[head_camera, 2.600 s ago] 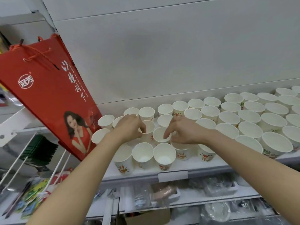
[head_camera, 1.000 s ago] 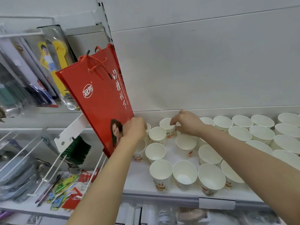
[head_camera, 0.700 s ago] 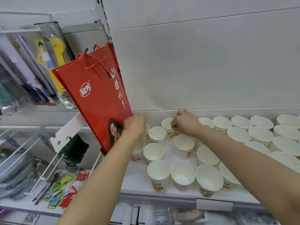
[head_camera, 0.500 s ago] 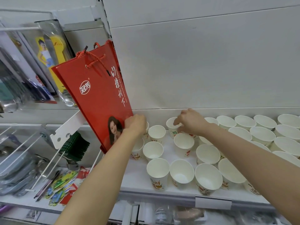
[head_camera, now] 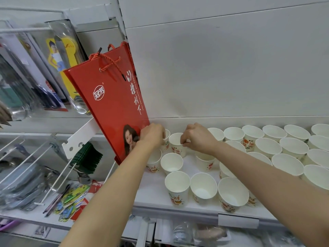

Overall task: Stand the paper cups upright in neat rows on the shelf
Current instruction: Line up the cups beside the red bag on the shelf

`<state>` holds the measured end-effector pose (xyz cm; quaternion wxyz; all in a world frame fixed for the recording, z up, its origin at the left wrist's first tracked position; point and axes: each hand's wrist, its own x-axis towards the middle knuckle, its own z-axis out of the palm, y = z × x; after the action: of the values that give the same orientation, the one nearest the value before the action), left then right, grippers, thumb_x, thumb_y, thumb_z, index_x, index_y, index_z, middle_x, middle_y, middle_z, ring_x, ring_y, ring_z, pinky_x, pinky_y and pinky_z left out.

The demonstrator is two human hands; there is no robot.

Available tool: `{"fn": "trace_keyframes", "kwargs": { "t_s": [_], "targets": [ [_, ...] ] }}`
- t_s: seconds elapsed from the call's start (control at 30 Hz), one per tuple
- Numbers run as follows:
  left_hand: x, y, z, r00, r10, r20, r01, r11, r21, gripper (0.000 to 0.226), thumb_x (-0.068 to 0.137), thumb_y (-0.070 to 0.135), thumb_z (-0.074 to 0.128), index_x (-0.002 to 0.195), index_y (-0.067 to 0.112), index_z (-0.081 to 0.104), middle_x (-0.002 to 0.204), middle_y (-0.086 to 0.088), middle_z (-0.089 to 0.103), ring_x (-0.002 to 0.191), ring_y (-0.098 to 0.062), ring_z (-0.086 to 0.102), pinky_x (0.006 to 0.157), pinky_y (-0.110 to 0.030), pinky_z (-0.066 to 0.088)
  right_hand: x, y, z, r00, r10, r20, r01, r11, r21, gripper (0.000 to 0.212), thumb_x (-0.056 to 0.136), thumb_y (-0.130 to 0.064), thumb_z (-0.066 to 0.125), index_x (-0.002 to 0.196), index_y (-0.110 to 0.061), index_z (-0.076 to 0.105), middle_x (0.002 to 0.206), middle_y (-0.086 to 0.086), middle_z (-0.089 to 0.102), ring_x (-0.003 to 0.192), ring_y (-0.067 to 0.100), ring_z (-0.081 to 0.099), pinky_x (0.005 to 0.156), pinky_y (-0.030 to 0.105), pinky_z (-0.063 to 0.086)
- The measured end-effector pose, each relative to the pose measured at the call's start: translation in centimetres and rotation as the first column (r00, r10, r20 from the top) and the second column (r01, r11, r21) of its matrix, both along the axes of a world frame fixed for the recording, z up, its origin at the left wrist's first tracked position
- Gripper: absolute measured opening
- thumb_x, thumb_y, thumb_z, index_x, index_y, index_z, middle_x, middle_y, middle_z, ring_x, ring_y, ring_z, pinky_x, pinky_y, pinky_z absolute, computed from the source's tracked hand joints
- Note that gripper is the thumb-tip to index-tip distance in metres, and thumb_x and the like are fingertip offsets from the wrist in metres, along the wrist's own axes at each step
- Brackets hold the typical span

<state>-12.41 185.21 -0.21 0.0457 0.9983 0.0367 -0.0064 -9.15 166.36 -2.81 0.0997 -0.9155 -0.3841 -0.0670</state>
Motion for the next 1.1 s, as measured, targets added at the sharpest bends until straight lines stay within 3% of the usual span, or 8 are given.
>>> {"fn": "trace_keyframes", "kwargs": {
  "t_s": [0.17, 0.3, 0.4, 0.5, 0.6, 0.83, 0.97, 1.1],
  "targets": [
    [0.2, -0.1, 0.0, 0.999, -0.010, 0.035, 0.008, 0.998, 0.061, 0.021, 0.083, 0.010, 0.066, 0.098, 0.022, 0.074, 0.108, -0.005, 0.069, 0.100, -0.029, 0.065, 0.087, -0.033, 0.045, 1.1, -0.2, 0.3, 0.995, -0.095, -0.014, 0.095, 0.995, 0.015, 0.026, 0.075, -0.006, 0.067, 0.091, -0.025, 0.074, 0.093, 0.004, 0.067, 0.095, 0.025, 0.058, 0.076, 0.027, 0.039],
    [0.5, 0.1, 0.0, 1.000, -0.029, 0.009, 0.028, 0.996, 0.088, 0.022, 0.082, 0.014, 0.071, 0.103, 0.021, 0.073, 0.111, -0.006, 0.066, 0.100, -0.029, 0.064, 0.081, -0.033, 0.050, 0.0, 0.0, -0.2, 0.999, -0.023, -0.036, 0.022, 0.999, -0.035, 0.043, 0.071, -0.014, 0.066, 0.113, -0.023, 0.067, 0.107, -0.001, 0.067, 0.107, 0.023, 0.051, 0.091, 0.034, 0.040],
    [0.7, 0.1, 0.1, 0.999, -0.043, 0.005, 0.043, 0.997, 0.062, 0.017, 0.080, 0.021, 0.075, 0.097, 0.021, 0.074, 0.105, -0.003, 0.069, 0.096, -0.027, 0.065, 0.081, -0.034, 0.053, -0.6, 0.6, -0.5, 0.999, -0.033, -0.026, 0.033, 0.999, 0.018, 0.035, 0.078, -0.035, 0.070, 0.110, -0.022, 0.067, 0.107, -0.004, 0.068, 0.106, 0.021, 0.053, 0.090, 0.032, 0.037],
    [0.7, 0.1, 0.1, 0.999, -0.041, 0.025, 0.039, 0.996, 0.076, 0.017, 0.083, 0.011, 0.068, 0.097, 0.018, 0.073, 0.104, -0.006, 0.069, 0.094, -0.029, 0.066, 0.081, -0.036, 0.055, -0.2, 1.1, -0.8, 0.994, -0.106, -0.032, 0.108, 0.993, 0.043, 0.013, 0.080, -0.027, 0.068, 0.091, -0.023, 0.072, 0.091, 0.000, 0.070, 0.095, 0.023, 0.058, 0.081, 0.031, 0.040],
    [0.9, 0.2, 0.0, 0.998, -0.057, 0.029, 0.054, 0.992, 0.113, 0.026, 0.083, 0.000, 0.061, 0.100, 0.016, 0.072, 0.106, -0.008, 0.069, 0.095, -0.031, 0.065, 0.079, -0.036, 0.053, 0.3, 1.2, -0.9, 0.977, -0.208, -0.048, 0.211, 0.975, 0.070, 0.008, 0.076, -0.023, 0.065, 0.081, -0.027, 0.071, 0.081, 0.000, 0.068, 0.086, 0.025, 0.059, 0.073, 0.037, 0.049],
    [1.1, 0.2, 0.0, 0.996, -0.082, 0.023, 0.078, 0.986, 0.149, 0.032, 0.080, -0.010, 0.058, 0.100, 0.012, 0.071, 0.105, -0.011, 0.068, 0.093, -0.031, 0.065, 0.074, -0.035, 0.050, 0.2, 1.9, -0.5, 0.975, -0.216, 0.043, 0.213, 0.975, 0.066, 0.014, 0.084, -0.017, 0.061, 0.092, -0.018, 0.073, 0.090, 0.007, 0.068, 0.092, 0.026, 0.058, 0.067, 0.028, 0.031],
    [1.1, 0.3, -0.2, 0.995, -0.099, -0.004, 0.099, 0.985, 0.138, 0.026, 0.081, 0.000, 0.065, 0.102, 0.015, 0.070, 0.108, -0.008, 0.067, 0.096, -0.029, 0.065, 0.078, -0.036, 0.053, 0.1, 1.5, -0.9, 0.974, -0.224, -0.036, 0.226, 0.970, 0.085, 0.013, 0.083, -0.017, 0.063, 0.094, -0.018, 0.071, 0.092, 0.004, 0.068, 0.095, 0.021, 0.057, 0.073, 0.033, 0.044],
    [0.9, 0.0, -0.2, 0.994, -0.106, 0.003, 0.105, 0.989, 0.102, 0.019, 0.081, 0.010, 0.072, 0.099, 0.015, 0.071, 0.104, -0.006, 0.068, 0.094, -0.029, 0.065, 0.078, -0.038, 0.055, 0.2, 1.3, -0.8, 0.976, -0.203, -0.074, 0.210, 0.972, 0.103, 0.012, 0.082, -0.016, 0.066, 0.092, -0.017, 0.071, 0.090, 0.003, 0.068, 0.095, 0.020, 0.056, 0.074, 0.035, 0.046]
  ]
}}
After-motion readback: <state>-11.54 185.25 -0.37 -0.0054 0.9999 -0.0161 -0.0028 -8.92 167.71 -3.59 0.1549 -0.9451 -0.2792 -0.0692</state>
